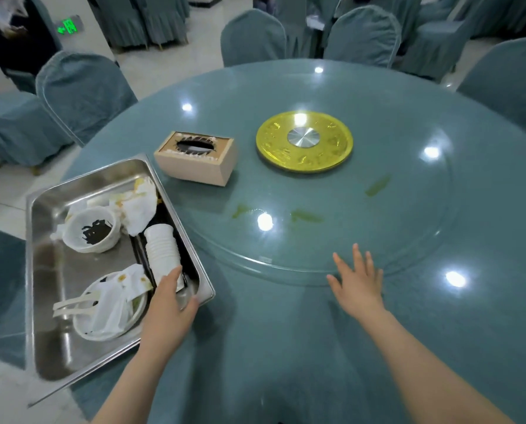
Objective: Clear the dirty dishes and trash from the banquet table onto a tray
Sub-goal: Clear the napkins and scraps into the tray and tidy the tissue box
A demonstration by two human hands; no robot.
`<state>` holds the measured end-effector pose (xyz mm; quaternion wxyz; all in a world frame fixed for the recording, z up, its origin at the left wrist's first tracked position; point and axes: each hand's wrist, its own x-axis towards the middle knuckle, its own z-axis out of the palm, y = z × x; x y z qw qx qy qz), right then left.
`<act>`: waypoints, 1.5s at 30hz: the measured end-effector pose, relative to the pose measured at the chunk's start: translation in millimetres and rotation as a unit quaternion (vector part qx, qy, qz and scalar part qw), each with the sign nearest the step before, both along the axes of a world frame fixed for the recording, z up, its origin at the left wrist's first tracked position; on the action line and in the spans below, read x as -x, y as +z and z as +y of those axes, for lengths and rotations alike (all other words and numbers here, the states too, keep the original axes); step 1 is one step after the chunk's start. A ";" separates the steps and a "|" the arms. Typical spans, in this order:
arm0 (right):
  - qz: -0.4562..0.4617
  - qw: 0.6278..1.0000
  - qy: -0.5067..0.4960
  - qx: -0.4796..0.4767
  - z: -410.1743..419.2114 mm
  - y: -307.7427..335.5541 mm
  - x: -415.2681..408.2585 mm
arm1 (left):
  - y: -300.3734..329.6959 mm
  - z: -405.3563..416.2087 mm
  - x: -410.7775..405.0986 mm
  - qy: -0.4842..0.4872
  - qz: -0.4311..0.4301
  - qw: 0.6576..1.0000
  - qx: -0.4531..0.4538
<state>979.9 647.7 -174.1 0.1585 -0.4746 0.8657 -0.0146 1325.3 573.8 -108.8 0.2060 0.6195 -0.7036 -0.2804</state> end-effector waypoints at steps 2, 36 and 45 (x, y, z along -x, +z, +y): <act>-0.007 1.000 -0.004 0.005 -2.2 -0.2 0.4 | 0.9 -1.1 1.6 -0.001 0.001 1.000 0.003; -0.069 0.976 -0.010 0.205 -65.8 48.0 -1.7 | 17.5 -86.1 78.3 -0.066 -0.028 0.996 0.047; -0.096 0.967 0.043 0.230 -150.6 80.4 -34.0 | 5.2 -163.8 125.7 -0.129 -0.079 0.987 -0.049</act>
